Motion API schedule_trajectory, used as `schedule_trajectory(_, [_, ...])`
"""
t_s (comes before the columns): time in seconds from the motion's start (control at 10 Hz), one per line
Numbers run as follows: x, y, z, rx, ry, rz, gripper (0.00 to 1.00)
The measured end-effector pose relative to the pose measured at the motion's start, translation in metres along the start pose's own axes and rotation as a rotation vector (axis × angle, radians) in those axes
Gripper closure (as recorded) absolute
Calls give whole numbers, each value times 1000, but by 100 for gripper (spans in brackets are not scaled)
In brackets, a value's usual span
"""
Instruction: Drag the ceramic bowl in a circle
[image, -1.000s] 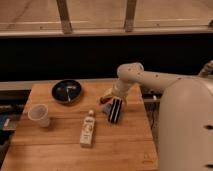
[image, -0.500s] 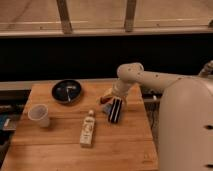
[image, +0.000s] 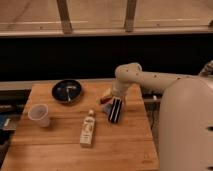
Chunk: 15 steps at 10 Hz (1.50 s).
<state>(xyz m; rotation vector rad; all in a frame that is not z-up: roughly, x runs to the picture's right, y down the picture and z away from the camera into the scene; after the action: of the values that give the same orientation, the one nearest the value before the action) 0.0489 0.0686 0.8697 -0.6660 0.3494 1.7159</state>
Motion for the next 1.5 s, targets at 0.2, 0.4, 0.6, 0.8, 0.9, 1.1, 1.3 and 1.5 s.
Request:
schedule_trajectory(0.2, [-11,21,-2,-10,-15,-28,20])
schedule_trajectory(0.4, [-28,59,-5,-15,-46,-96,20])
schedule_trajectory(0.6, [-44,95,-6,-14,-76,-174,20])
schedule_trajectory(0.8, [-58,136,-1,-29,-103,-260,20])
schedule_trajectory(0.9, [-66,159,5,-47,-108,-315,20])
schedule_trajectory(1.1, [-70,174,8,-62,-108,-354,20])
schedule_trajectory(1.3, [-70,172,8,-61,-108,-351,20])
schedule_trajectory(1.5, [-70,173,8,-61,-108,-352,20])
